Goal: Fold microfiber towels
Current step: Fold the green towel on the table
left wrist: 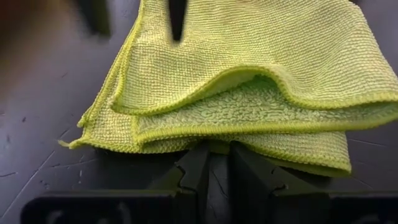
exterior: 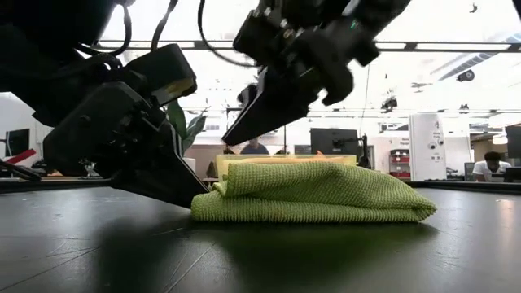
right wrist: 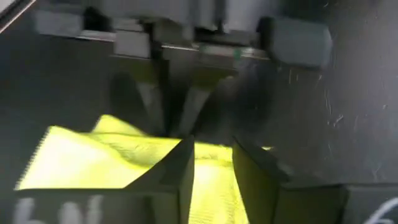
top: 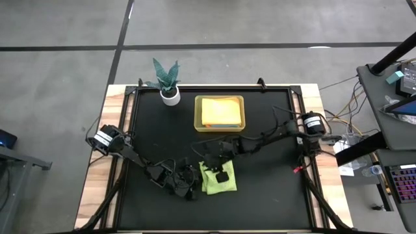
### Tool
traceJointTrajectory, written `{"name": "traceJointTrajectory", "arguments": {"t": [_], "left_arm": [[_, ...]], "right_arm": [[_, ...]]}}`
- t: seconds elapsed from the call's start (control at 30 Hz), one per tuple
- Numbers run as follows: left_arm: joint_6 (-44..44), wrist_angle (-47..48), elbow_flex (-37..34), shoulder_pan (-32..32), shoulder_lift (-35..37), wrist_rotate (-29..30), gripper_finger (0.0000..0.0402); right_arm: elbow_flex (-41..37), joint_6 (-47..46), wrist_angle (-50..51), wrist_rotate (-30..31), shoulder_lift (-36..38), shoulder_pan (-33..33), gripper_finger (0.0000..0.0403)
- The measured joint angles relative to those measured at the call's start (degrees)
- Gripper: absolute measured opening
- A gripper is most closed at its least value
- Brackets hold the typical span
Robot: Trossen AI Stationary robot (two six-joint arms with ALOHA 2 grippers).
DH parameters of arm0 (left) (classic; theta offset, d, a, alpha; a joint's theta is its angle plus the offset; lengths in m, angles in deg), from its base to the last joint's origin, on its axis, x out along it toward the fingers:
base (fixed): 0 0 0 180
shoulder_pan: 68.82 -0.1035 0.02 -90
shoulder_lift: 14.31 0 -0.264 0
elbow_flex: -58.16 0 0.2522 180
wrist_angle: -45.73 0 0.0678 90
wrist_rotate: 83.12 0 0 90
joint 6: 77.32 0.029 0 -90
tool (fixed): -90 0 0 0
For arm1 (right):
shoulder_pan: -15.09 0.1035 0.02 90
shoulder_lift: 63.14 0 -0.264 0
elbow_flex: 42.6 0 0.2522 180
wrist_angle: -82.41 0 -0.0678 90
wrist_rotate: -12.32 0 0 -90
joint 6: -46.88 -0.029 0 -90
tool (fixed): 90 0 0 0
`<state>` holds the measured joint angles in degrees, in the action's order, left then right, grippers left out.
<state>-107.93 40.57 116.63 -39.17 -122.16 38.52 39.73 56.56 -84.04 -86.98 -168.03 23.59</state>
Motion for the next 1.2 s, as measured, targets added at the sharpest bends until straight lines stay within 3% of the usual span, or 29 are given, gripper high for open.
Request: {"name": "traceJointTrajectory", "arguments": {"t": [0.3, 0.43, 0.67, 0.77, 0.97, 1.2], "left_arm": [[1.1, 0.0, -0.1, -0.7, 0.0, 0.2, 0.0051], [1.0, 0.0, -0.1, -1.1, 0.0, 0.3, 0.0051], [1.0, -0.1, -0.1, -1.3, 0.0, 0.4, 0.0051], [1.0, -0.1, -0.1, -1.4, 0.0, 0.4, 0.0051], [1.0, -0.1, -0.1, -1.4, 0.0, 0.4, 0.0051], [1.0, -0.1, -0.1, -1.4, 0.0, 0.3, 0.0051]], "right_arm": [[0.4, 0.7, -2.3, -4.5, -4.7, -4.5, 0.0148], [0.1, 0.0, -2.0, -9.9, -4.8, -5.5, 0.0156], [-0.3, 0.8, -3.5, -10.4, -6.7, -5.6, 0.0162], [0.1, 1.7, -4.8, -13.7, -9.1, -5.7, 0.0159], [1.0, 1.8, -5.1, -16.4, -10.3, -5.5, 0.0126], [1.1, 1.9, -3.7, -16.2, -8.7, -5.5, 0.0030]]}}
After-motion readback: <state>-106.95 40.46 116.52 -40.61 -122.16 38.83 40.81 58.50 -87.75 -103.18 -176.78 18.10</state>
